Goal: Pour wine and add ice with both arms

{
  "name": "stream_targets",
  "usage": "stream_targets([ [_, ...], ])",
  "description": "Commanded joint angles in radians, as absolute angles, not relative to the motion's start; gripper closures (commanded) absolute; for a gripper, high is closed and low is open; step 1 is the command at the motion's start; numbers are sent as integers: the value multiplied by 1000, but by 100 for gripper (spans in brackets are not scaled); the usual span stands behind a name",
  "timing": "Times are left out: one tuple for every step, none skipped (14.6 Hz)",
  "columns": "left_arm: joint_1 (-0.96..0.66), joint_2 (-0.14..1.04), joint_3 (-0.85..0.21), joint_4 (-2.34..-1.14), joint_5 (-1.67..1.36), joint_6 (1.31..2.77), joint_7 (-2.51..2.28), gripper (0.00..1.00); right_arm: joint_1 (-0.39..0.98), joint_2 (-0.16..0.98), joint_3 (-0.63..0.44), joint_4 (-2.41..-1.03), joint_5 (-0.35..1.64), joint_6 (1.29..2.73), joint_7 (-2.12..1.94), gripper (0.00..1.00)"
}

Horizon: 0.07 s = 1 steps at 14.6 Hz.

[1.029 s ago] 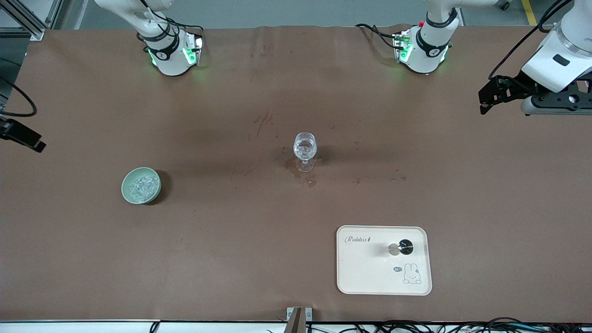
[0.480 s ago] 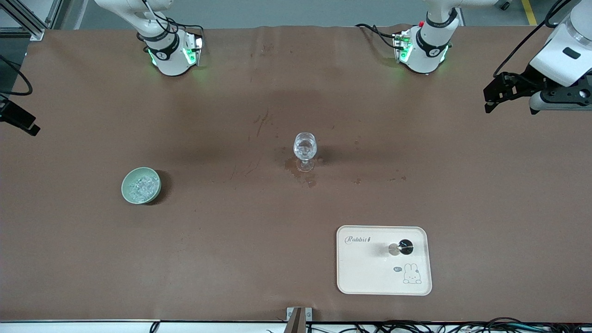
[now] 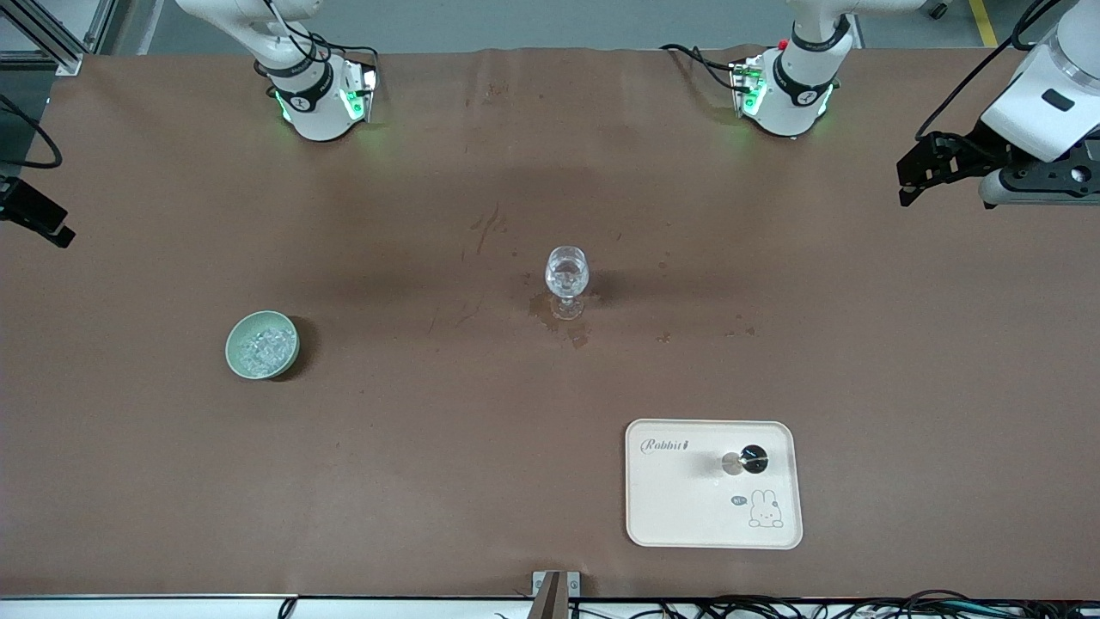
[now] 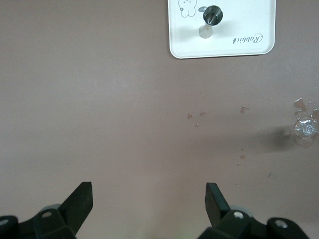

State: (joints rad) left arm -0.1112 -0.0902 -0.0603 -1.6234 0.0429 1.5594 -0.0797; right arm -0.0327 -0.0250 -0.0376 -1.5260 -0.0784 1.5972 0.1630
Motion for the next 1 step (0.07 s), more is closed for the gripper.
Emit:
stream_targets([
  [-107,-86,-60,-1600,26,1537,-67,0,-40,-40,-32,-1534,-64,1598,141,0],
])
